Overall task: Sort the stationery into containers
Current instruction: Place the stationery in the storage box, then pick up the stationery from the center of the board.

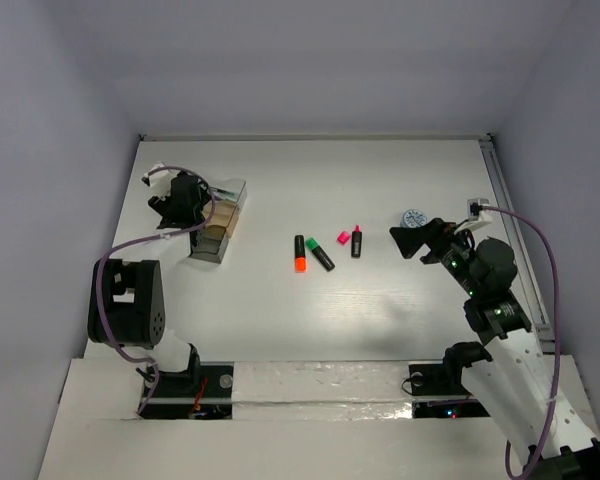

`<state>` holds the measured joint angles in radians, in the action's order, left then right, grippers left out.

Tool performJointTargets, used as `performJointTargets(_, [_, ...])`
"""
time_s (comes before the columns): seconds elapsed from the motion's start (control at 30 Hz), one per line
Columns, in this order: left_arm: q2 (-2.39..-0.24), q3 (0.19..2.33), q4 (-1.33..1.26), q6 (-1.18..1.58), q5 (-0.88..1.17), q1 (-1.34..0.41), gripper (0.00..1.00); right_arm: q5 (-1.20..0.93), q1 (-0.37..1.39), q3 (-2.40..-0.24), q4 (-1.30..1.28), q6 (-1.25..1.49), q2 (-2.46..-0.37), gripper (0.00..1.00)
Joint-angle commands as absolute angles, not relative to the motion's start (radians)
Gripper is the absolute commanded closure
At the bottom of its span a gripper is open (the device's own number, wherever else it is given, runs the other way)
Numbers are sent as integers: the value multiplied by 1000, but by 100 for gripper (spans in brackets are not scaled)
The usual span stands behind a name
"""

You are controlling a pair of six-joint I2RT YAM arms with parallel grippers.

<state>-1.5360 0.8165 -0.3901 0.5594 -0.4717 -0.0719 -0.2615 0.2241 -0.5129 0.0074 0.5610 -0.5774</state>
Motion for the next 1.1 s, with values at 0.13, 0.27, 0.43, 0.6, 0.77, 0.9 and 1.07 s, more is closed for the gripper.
performJointTargets(0.13, [-1520, 865, -437, 569, -492, -72, 32, -242, 230, -557, 14, 522, -603, 0])
performJointTargets(0.27, [-1516, 868, -431, 574, -494, -72, 27, -221, 230, -563, 3, 514, -603, 0])
performJointTargets(0.43, [-1461, 861, -431, 589, -466, -92, 23, -192, 230, -565, -14, 509, -612, 0])
performJointTargets(0.6, [-1275, 859, -425, 554, -466, -227, 23, -63, 230, -575, -55, 508, -655, 0])
performJointTargets(0.77, [-994, 763, -439, 551, -393, -431, 23, 177, 230, -621, -115, 498, -791, 0])
performJointTargets(0.9, [-839, 684, -408, 595, -272, -456, 23, 267, 230, -646, -103, 508, -926, 0])
performJointTargets(1.07, [-657, 641, -249, 582, -86, -465, 21, 356, 230, -707, -115, 477, -1080, 0])
